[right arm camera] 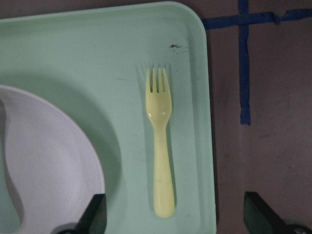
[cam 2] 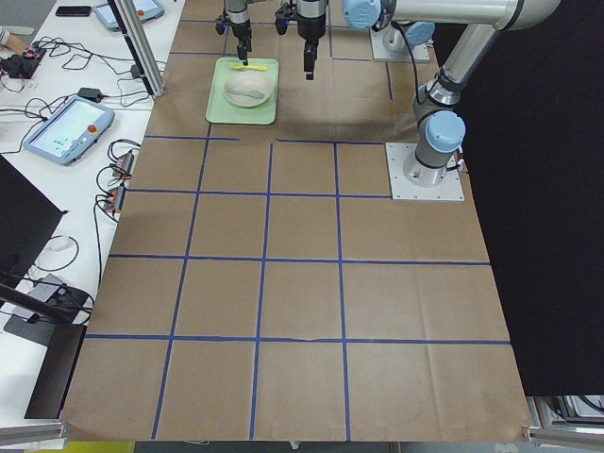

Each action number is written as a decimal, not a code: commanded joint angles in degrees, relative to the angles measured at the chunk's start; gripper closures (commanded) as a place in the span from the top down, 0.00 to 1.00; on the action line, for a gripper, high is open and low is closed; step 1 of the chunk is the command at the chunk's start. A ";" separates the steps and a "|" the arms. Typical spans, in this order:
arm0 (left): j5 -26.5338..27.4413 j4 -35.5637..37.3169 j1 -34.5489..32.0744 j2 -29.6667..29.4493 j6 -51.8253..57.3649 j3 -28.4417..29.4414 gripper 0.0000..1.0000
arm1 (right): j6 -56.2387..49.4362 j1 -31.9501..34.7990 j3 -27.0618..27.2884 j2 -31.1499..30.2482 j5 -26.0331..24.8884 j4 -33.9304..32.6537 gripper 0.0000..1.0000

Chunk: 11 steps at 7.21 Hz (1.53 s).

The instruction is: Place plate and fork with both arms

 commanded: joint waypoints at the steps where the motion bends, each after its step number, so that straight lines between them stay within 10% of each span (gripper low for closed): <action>1: 0.09 0.00 0.01 0.00 0.00 -0.03 1.00 | -2.51 -0.20 0.54 -8.47 -0.13 10.09 1.00; 5: 0.09 0.00 0.01 0.00 0.00 -0.03 1.00 | -8.72 -3.26 4.56 -23.41 -0.48 23.92 1.00; 8: 0.09 -0.09 0.01 0.00 0.00 -0.03 1.00 | -11.21 -7.67 16.59 -35.46 -0.39 22.10 1.00; 11: 0.09 -0.09 0.01 0.00 0.09 -0.03 1.00 | -9.37 -7.24 16.98 -35.93 0.22 20.51 1.00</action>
